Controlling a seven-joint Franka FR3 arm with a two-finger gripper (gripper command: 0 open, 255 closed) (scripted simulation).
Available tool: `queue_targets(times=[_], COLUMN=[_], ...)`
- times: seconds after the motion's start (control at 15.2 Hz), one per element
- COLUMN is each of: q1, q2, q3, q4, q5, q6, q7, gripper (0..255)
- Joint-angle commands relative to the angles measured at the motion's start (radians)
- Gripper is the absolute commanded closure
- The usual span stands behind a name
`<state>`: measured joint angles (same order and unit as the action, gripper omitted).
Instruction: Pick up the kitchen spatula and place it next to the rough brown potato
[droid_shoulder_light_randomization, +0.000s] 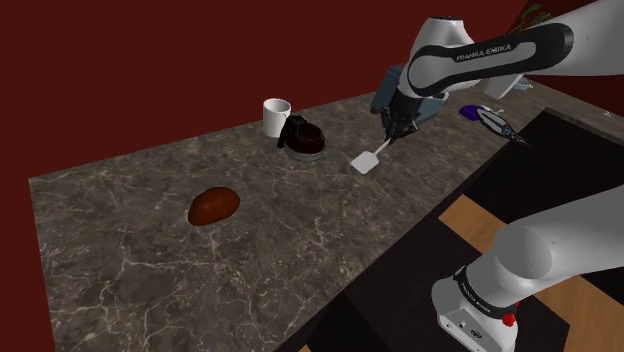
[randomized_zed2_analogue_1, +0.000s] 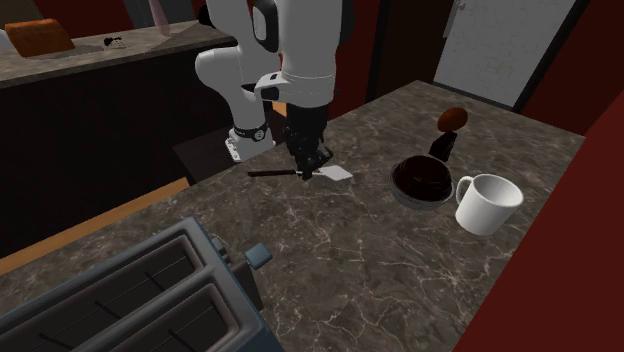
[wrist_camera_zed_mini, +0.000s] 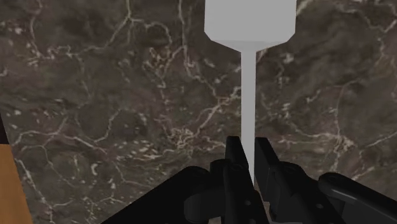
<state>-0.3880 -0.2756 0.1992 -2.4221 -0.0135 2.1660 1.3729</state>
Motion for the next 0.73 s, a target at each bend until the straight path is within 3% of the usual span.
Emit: queue_targets(times=[0.0,0.66], q1=[0.001,0.002], q2=[-0.014,-0.059], q3=[-0.001,-0.009], q4=[0.017,0.113], q5=[0.003,0.010], q6=[-0.030,-0.172], q7=[-0.003,-0.016], gripper=[255,255])
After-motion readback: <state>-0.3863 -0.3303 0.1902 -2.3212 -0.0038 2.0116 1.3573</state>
